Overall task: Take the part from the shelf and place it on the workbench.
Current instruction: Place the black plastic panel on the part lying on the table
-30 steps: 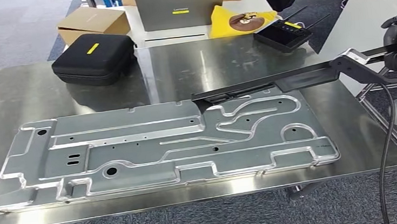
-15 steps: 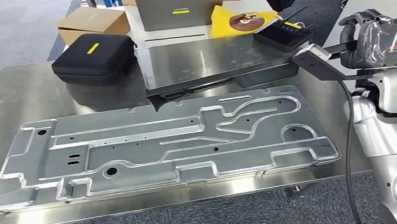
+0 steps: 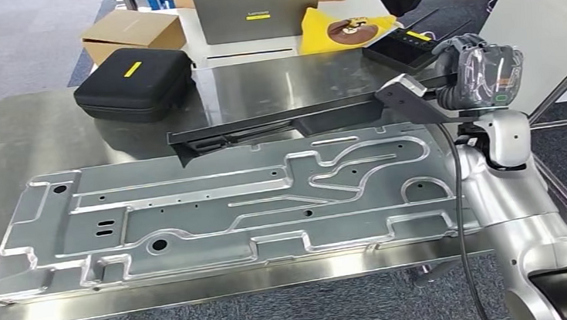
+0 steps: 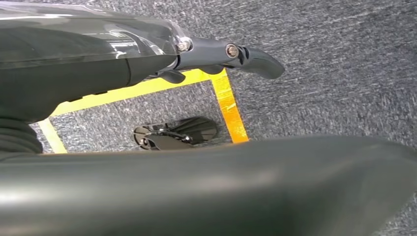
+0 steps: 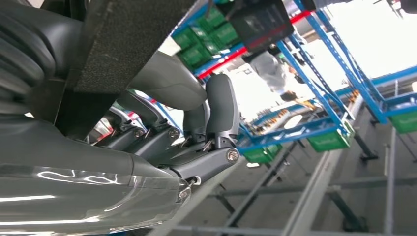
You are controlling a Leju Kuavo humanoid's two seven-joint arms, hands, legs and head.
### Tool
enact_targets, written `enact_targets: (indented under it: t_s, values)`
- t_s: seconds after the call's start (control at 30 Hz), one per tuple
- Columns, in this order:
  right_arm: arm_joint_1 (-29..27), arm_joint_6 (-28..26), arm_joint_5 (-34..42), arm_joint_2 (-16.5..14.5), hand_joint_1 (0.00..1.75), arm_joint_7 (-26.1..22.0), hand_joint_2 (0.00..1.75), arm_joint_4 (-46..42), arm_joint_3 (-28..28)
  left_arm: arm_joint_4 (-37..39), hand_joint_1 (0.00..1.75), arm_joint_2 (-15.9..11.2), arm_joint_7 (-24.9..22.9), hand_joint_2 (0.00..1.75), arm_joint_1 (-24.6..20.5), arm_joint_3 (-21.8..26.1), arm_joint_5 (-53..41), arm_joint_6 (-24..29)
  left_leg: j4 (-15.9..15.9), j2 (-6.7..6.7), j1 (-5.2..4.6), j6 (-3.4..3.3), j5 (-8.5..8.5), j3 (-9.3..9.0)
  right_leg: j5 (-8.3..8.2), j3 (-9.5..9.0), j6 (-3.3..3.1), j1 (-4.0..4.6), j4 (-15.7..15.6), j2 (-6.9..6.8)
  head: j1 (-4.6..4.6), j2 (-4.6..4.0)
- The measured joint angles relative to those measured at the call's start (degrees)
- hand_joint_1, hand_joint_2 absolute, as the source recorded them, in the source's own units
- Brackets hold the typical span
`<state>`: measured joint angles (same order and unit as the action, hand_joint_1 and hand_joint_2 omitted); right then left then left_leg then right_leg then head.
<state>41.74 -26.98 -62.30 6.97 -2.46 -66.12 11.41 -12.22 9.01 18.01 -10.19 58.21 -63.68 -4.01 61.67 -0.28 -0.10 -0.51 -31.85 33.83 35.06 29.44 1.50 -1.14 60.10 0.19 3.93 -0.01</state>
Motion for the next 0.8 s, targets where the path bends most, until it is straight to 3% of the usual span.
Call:
enact_targets:
  t_s: [0.8]
  values:
    - [-0.4,-4.9,1.8,-3.9,1.75,-3.5,1.75,17.1,0.6,0.0,0.00,0.0,0.0,1.75,-0.1,-0.9,1.8,0.4,0.0,0.00,0.00,0.00,0.00,0.00,0.00,0.01,0.00,0.00,0.0,0.00,0.00,0.01]
